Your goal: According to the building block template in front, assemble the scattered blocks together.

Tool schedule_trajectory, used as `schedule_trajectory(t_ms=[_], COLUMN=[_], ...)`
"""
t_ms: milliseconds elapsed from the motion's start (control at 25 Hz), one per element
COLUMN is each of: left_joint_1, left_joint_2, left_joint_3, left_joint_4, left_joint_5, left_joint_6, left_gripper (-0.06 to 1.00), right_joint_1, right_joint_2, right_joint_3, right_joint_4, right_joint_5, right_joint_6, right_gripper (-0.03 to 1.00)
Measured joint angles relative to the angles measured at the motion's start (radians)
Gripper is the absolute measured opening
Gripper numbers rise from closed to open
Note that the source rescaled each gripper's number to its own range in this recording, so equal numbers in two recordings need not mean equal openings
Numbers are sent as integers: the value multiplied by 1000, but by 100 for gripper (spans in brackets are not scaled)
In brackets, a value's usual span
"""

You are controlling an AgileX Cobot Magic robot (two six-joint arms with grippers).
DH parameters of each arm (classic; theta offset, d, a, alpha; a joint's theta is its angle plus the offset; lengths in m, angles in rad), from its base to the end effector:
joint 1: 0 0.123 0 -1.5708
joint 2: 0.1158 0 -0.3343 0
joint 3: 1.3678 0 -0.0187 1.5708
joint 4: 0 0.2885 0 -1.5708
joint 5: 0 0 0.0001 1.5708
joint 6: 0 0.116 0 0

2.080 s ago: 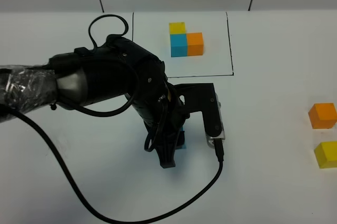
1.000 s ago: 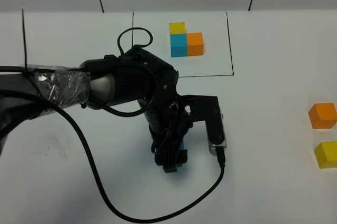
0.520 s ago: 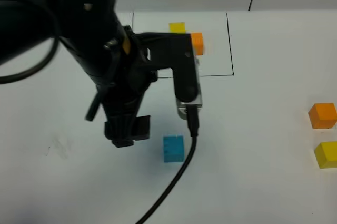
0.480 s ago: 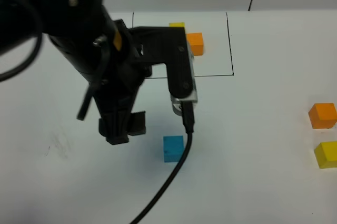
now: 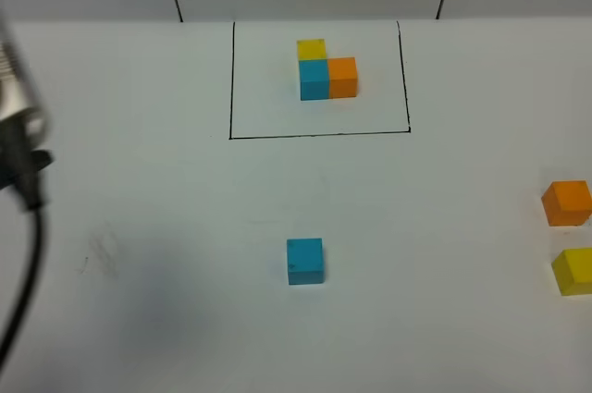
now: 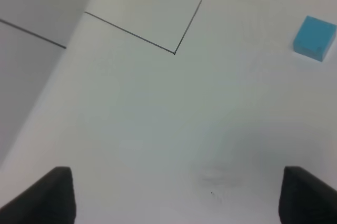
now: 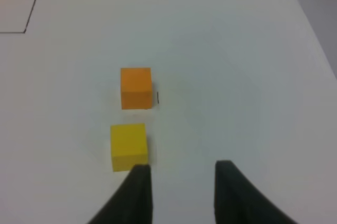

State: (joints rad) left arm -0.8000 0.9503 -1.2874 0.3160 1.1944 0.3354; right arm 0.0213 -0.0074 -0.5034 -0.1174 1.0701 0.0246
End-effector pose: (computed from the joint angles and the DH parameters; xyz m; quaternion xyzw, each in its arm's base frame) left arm 0.1457 -0.1019 0.4755 0.4858 0.7688 0.0645 0.4108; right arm -0.0013 -0.0120 0.2848 0.0043 0.8514 -0.0466 0.5224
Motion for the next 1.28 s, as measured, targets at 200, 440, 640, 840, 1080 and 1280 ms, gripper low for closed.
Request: schedule_trajectory(t_ms=[200, 440, 640, 840, 1080, 1280], left_joint_1=[0, 34, 210, 439, 671, 773], left_joint_2=[-369, -666, -767, -821, -914, -924], left_joint_3=[184, 309, 392, 430, 522, 626], left_joint_4=[1, -74, -194, -309, -316, -275], left_joint_5=[0, 0, 0, 0, -19, -66], left_joint_6=[-47, -31, 41, -72, -271, -311], left_gripper=[75, 74, 64, 62, 61, 61], right_joint_1=[0, 0, 0, 0, 0, 0], right_joint_2=[0, 0, 0, 0, 0, 0], right_joint_3=[0, 0, 0, 0, 0, 0], right_joint_4=[0, 0, 0, 0, 0, 0], right_joint_5=[0, 0, 0, 0, 0, 0], right_joint_6=[0, 0, 0, 0, 0, 0], right_gripper=[0, 0, 0, 0, 0, 0])
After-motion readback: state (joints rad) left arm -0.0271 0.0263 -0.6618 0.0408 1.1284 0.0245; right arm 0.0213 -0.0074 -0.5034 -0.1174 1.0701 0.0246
